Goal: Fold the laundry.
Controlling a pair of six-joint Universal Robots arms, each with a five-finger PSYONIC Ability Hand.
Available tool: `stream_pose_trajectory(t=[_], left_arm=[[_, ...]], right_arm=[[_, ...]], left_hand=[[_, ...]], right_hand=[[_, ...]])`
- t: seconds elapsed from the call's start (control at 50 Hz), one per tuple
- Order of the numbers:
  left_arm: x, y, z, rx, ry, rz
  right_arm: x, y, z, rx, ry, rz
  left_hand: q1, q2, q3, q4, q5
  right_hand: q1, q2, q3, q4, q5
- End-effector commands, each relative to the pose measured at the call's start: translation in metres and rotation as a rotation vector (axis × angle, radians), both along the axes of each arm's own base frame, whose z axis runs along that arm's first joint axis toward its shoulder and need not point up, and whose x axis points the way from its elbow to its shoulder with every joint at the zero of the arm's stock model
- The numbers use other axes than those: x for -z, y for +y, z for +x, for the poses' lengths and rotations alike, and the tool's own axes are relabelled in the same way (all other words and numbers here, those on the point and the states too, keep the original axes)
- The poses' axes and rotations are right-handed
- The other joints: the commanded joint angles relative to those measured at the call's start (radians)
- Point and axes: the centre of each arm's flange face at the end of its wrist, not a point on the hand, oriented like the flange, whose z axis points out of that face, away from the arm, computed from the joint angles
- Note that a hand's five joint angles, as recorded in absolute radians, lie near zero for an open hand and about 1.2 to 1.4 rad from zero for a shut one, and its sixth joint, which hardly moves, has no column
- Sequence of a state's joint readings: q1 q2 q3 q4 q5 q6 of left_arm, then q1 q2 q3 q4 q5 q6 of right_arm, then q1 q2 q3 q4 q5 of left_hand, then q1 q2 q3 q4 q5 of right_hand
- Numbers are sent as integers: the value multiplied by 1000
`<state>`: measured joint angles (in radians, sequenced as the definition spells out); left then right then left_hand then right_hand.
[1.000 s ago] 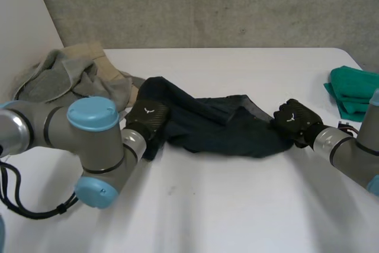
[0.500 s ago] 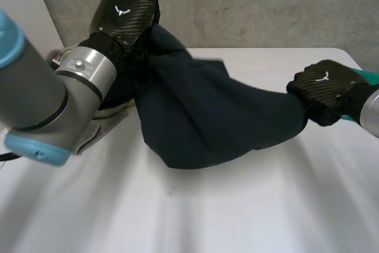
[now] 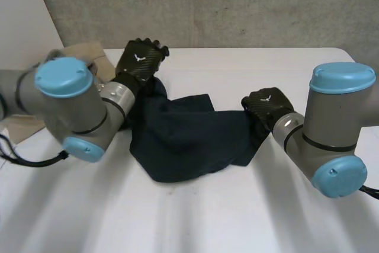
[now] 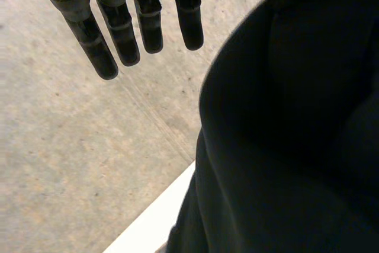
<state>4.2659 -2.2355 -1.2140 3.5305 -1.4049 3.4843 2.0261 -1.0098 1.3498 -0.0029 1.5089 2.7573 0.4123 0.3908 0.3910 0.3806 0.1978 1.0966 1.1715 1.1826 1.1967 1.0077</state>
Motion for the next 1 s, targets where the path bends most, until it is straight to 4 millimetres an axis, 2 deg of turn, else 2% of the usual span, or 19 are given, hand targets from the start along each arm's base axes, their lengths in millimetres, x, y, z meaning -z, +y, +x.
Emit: stream_pose_trajectory(t=[0.02, 0.08, 0.18, 0.26, 0.34, 0.4, 0.46, 0.66, 0.7, 0.72, 0.78, 0.84, 0.86, 0.88, 0.92, 0.94, 0.96, 0.98, 1.0], left_arm=[[-39, 71, 40, -82, -5, 39], [-33, 96, 51, -94, -26, 89], [-12, 149, 60, -49, -76, 205], [9, 170, 64, -28, -86, 320], [20, 179, 66, -17, -78, 395], [28, 178, 67, -23, -84, 426], [46, 173, 64, -29, -120, 472], [80, 127, 41, -39, -115, 463], [83, 121, 37, -36, -119, 453], [82, 117, 33, -33, -121, 431], [74, 109, 29, -29, -120, 375], [53, 102, 24, -31, -99, 287], [42, 101, 23, -33, -87, 256], [15, 99, 23, -41, -54, 190], [-14, 100, 24, -50, -13, 123], [-27, 101, 25, -53, 11, 92], [-53, 105, 28, -53, 51, 33], [-65, 107, 30, -52, 69, 6], [-79, 110, 32, -52, 89, -25]], right_arm=[[-3, -7, -4, 29, -9, -27], [-1, -7, -4, 43, -33, -12], [4, -8, -5, 51, -44, 6], [4, -9, -5, 53, -46, 4], [4, -10, -4, 53, -50, 0], [5, -9, -5, 53, -47, 6], [7, -7, -6, 52, -44, 13], [10, -2, -9, 56, -35, 31], [12, -1, -11, 57, -31, 35], [13, 0, -10, 55, -30, 38], [15, 3, -12, 51, -18, 44], [-3, 6, -13, 42, -28, 2], [-24, 9, -14, 31, -30, -52], [-35, 10, -15, 25, -23, -85], [-54, 14, -17, 10, 7, -148], [-72, 19, -20, -6, 55, -209], [-80, 21, -22, -8, 83, -238], [-89, 23, -26, -10, 109, -267], [-110, 26, -33, -8, 157, -336]], left_hand=[[36, 57, 57, 67, 76], [83, 104, 104, 115, 123], [308, 330, 330, 340, 348], [461, 483, 483, 493, 501], [465, 486, 486, 496, 505], [441, 463, 463, 473, 481], [321, 343, 342, 353, 361], [221, 243, 242, 253, 261], [241, 263, 263, 273, 281], [378, 400, 399, 410, 418], [903, 925, 925, 935, 943], [984, 1005, 1005, 1016, 1024], [984, 1005, 1005, 1016, 1024], [984, 1005, 1005, 1016, 1024], [984, 1005, 1005, 1016, 1024], [984, 1005, 1005, 1016, 1024], [984, 1005, 1005, 1016, 1024], [984, 1005, 1005, 1016, 1024], [984, 1005, 1005, 1016, 1024]], right_hand=[[300, 225, 214, 200, 214], [300, 225, 214, 200, 214], [300, 225, 214, 200, 214], [300, 225, 214, 200, 214], [300, 225, 214, 200, 214], [300, 225, 214, 200, 214], [300, 225, 214, 200, 214], [300, 225, 214, 200, 214], [300, 225, 214, 200, 214], [300, 225, 214, 200, 214], [300, 225, 214, 200, 214], [300, 225, 214, 200, 214], [300, 225, 214, 200, 214], [300, 225, 214, 200, 214], [300, 225, 214, 200, 214], [300, 225, 214, 200, 214], [300, 225, 214, 200, 214], [300, 225, 214, 200, 214], [300, 225, 214, 200, 214]])
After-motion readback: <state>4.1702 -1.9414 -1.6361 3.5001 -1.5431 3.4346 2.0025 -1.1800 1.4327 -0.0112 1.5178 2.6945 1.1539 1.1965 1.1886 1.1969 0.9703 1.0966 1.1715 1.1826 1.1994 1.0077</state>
